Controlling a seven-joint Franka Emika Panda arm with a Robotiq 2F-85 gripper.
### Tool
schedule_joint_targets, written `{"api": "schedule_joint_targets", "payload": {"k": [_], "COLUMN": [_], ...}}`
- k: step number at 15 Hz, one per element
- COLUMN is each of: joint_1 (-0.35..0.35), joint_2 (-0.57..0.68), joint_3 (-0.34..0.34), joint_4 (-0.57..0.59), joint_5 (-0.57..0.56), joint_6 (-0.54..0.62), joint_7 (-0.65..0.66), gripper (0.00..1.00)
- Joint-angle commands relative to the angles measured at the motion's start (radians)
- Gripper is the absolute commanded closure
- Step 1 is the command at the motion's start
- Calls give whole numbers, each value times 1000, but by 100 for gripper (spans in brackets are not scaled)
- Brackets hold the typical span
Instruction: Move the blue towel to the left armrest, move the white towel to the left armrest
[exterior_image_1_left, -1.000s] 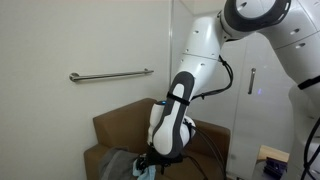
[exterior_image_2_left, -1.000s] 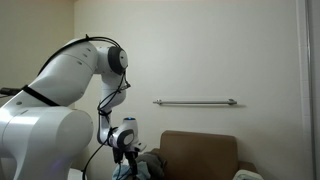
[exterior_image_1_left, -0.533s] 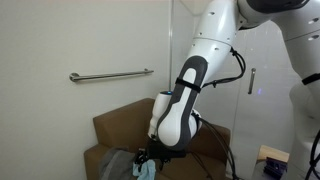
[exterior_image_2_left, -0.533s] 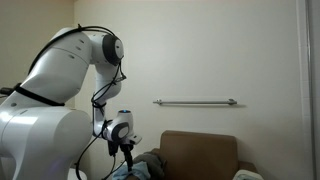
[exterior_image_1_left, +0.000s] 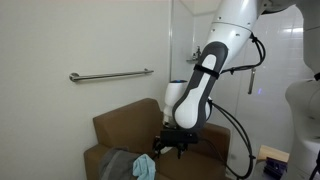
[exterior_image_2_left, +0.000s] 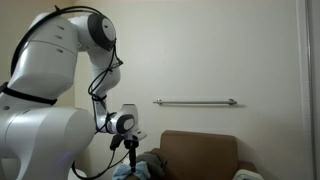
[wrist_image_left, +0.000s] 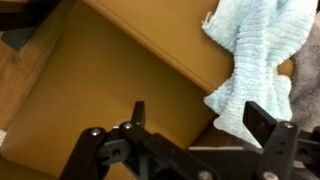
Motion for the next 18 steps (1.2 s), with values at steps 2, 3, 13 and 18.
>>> {"api": "schedule_joint_targets", "payload": {"k": [2,3,13,18], "joint_1": [-136,-179,-275,-343], "joint_2": [-99,-107,-55,-73], "joint_3": [-15,-10,10,-14], "joint_4": [-83,-86,-27,68], "joint_5": [-88,-85,-112,-131], "joint_6": [-11,-14,3,-77], "joint_7": [69,41,58,3], "gripper": [0,0,0,0]}}
